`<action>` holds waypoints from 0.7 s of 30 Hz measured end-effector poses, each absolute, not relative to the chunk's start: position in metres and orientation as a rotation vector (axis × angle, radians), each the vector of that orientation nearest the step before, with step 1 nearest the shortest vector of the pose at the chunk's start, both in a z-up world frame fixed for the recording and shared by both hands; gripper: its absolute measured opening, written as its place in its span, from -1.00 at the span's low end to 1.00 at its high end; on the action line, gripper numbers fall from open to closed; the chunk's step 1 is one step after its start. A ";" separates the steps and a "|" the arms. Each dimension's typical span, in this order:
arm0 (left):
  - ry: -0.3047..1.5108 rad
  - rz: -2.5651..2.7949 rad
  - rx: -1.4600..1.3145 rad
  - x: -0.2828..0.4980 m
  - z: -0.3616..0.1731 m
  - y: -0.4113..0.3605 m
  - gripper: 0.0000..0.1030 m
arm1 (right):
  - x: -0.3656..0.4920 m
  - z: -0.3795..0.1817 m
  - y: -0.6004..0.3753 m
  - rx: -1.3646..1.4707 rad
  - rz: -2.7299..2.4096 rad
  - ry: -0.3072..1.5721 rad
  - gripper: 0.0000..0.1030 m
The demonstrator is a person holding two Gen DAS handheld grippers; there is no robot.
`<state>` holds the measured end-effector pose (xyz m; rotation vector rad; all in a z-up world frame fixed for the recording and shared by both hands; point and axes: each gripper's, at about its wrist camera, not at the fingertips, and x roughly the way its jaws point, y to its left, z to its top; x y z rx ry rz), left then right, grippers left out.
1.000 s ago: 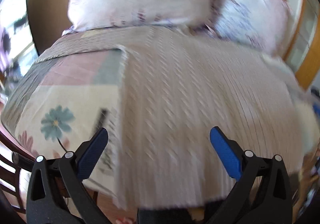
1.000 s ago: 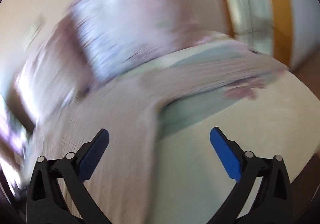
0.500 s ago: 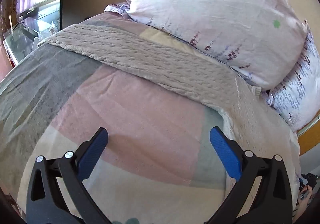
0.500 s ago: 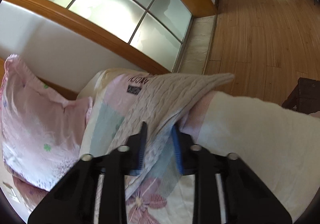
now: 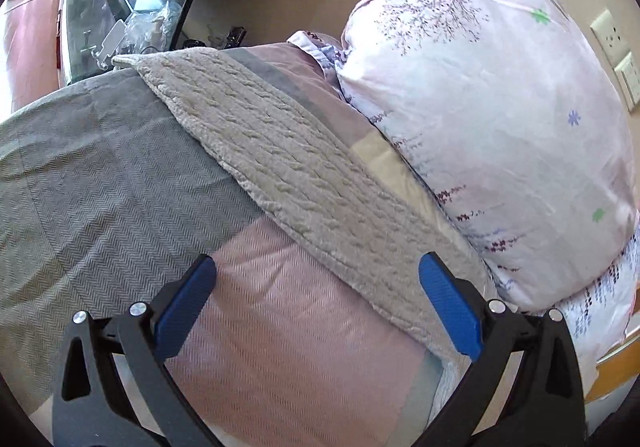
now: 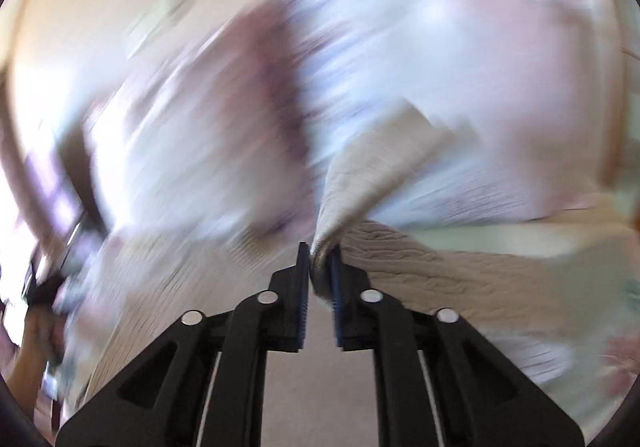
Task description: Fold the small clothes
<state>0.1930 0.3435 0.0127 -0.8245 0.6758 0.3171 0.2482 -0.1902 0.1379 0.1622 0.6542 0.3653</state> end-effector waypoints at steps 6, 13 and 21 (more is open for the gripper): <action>0.618 0.363 -0.946 0.196 0.011 0.384 0.66 | 0.234 0.110 -0.149 0.095 0.457 0.705 0.41; 0.583 0.423 -1.067 0.206 0.003 0.445 -0.04 | 0.229 0.113 -0.275 0.186 0.186 0.686 0.62; 0.611 0.450 -0.869 0.236 0.041 0.434 -0.88 | 0.207 0.085 -0.310 0.248 0.103 0.721 0.62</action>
